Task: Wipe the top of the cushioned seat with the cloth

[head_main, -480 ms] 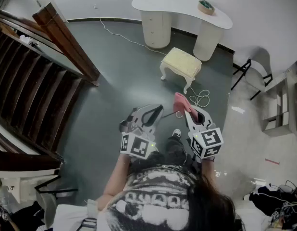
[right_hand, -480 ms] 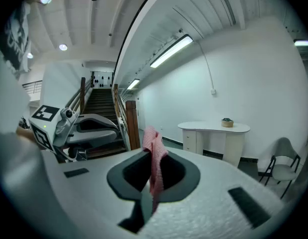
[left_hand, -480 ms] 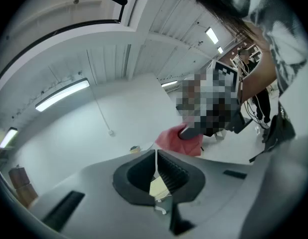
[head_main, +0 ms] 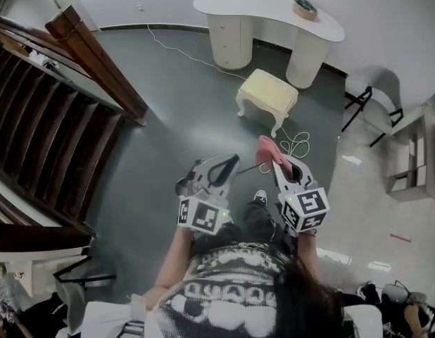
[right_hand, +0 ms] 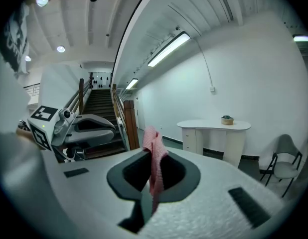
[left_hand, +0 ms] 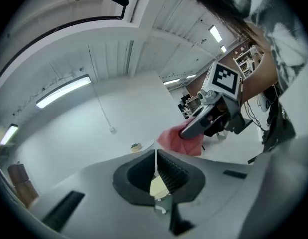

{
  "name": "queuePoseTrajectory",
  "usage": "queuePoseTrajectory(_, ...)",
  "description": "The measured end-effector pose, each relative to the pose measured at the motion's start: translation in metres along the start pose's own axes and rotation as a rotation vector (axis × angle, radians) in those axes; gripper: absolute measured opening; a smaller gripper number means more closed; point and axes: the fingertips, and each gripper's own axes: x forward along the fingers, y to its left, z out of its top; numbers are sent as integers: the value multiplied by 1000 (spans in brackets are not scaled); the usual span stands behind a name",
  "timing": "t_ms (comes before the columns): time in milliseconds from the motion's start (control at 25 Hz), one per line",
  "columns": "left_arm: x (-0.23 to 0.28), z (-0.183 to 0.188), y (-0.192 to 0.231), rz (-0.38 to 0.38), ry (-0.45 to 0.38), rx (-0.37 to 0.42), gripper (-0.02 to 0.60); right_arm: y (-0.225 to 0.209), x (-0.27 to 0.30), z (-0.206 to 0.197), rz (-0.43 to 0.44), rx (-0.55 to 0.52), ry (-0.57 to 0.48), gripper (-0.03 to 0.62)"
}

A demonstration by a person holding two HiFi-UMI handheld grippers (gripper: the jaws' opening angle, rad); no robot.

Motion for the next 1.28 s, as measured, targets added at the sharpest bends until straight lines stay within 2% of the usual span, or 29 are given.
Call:
queuePoseTrajectory(240,41,-5,16,10,22,2,12,-43,24,2,9,49,2,11)
queuePoseTrajectory(400,79,-3,38,32,24,16,12,-78,48,12,30,44,7,11)
queuePoseTrajectory(600,127,2,58,84,38,15,12,-124,69,35,83,74,-32,11)
queuePoseTrajectory(760,154,-3,60,111,67,-3,12,-152,79,34,121,98,-24,11)
queuePoseTrajectory(1040,187,-28,61,59,139,-22,12,-182,110,19,124,156,9,11)
queuePoseTrajectory(1280,217,-47,93,35,136,-28,12,-202,147,20,97,151,31,11)
